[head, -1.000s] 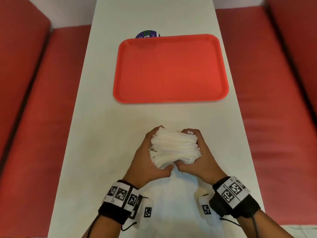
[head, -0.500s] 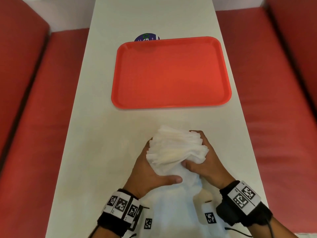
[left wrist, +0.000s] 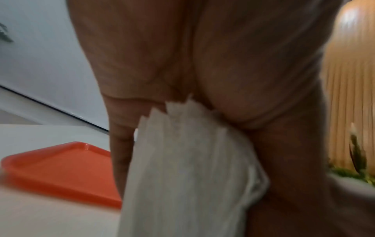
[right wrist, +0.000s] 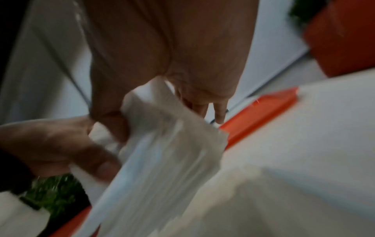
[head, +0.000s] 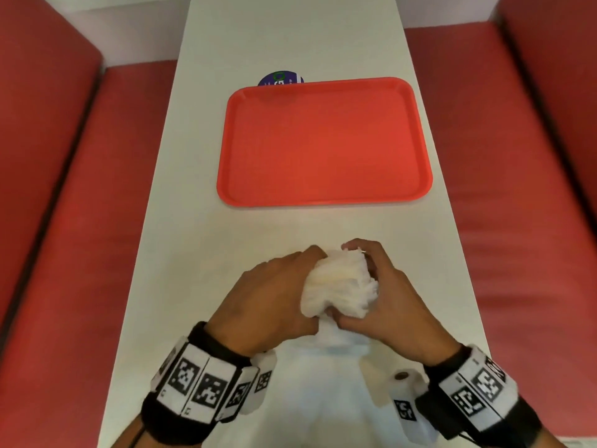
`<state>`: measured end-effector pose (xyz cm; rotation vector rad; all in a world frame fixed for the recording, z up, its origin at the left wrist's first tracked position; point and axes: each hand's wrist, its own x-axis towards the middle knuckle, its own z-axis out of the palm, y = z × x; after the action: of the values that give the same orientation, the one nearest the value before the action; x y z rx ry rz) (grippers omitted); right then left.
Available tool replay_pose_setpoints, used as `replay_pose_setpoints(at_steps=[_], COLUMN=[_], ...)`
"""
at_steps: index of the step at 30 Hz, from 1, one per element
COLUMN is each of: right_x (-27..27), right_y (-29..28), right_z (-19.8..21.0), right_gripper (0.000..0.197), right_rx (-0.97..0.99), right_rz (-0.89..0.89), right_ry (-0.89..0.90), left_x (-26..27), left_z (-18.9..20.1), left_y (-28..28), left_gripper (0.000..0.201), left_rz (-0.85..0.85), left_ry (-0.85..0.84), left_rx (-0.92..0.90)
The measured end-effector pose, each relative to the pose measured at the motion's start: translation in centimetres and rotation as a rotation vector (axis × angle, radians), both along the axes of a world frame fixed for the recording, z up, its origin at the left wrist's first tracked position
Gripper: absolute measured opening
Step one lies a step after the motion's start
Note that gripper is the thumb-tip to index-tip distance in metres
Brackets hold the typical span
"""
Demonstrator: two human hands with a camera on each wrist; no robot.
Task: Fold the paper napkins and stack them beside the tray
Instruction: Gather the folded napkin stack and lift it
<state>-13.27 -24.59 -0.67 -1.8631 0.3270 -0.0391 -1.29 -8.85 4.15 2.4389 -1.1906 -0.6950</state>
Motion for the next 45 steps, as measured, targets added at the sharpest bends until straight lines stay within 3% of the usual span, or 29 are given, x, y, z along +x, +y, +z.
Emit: replay_pose_setpoints(at_steps=[3,5,7,9,11,15,19,25,29,31,33,35,37,39,41,45], right_x=[0.0,-0.5,-0.8,-0.9,-0.8,-0.9,-0.8,-1.8,-2.0,-2.2,-3.0,-3.6,-3.2,-2.1,-1.4,-1.8], right_y=[-0.6,-0.8,-0.5,0.0,0.0,-0.1,0.9,1.8,1.9,1.2,0.9,1.7,3.5,5.3,6.0,5.1], right_z=[0.5,1.3,2.2,2.9,3.4,4.3,4.7,5.6,6.3,6.3,6.0,6.1,7.2,8.5,9.5,10.4], right_gripper=[0.073,0.071,0.073,0.074,0.075,0.071,0.090,0.103,0.108,0.108,0.113,0.124,0.133,0.125,0.112,0.101], right_rx=[0.213,0.336,0.406,0.427,0.480,0.596,0.625,0.699,0.659,0.625,0.671,0.840,0.914,0.777,0.638,0.623], right_rz=[-0.152,-0.187,-0.201,-0.207,-0.215,-0.236,-0.248,-0.277,-0.269,-0.328,-0.493,-0.565,-0.454,-0.383,-0.437,-0.463], right_ry=[-0.067,-0.116,-0.103,-0.052,-0.003,0.025,0.045,0.022,0.010,-0.007,-0.078,-0.157,-0.248,-0.329,-0.337,-0.385], left_x=[0.3,-0.3,-2.0,-3.7,-4.5,-4.2,-4.9,-5.7,-6.2,-6.1,-6.0,-6.3,-7.1,-8.4,-9.2,-8.1], left_z=[0.6,0.6,0.4,0.3,0.0,-0.2,0.7,0.5,0.6,1.1,1.9,2.9,3.8,4.5,5.1,6.2], left_y=[0.8,1.8,1.7,1.1,0.8,1.0,0.4,0.5,0.5,0.6,0.5,-0.2,-1.5,-2.7,-3.1,-1.4], left_gripper=[0.102,0.114,0.104,0.069,0.051,0.057,0.048,0.061,0.061,0.055,0.054,0.076,0.090,0.078,0.056,0.056], left_rz=[0.309,0.449,0.460,0.458,0.515,0.579,0.501,0.646,0.635,0.651,0.745,0.822,0.861,0.825,0.752,0.639], left_ry=[0.445,0.726,0.910,0.987,0.998,1.014,1.019,1.041,1.070,1.098,1.130,1.173,1.162,1.130,1.097,0.975], left_rx=[-0.324,-0.492,-0.584,-0.621,-0.623,-0.678,-0.681,-0.701,-0.715,-0.795,-0.987,-1.194,-1.289,-1.258,-1.222,-1.170])
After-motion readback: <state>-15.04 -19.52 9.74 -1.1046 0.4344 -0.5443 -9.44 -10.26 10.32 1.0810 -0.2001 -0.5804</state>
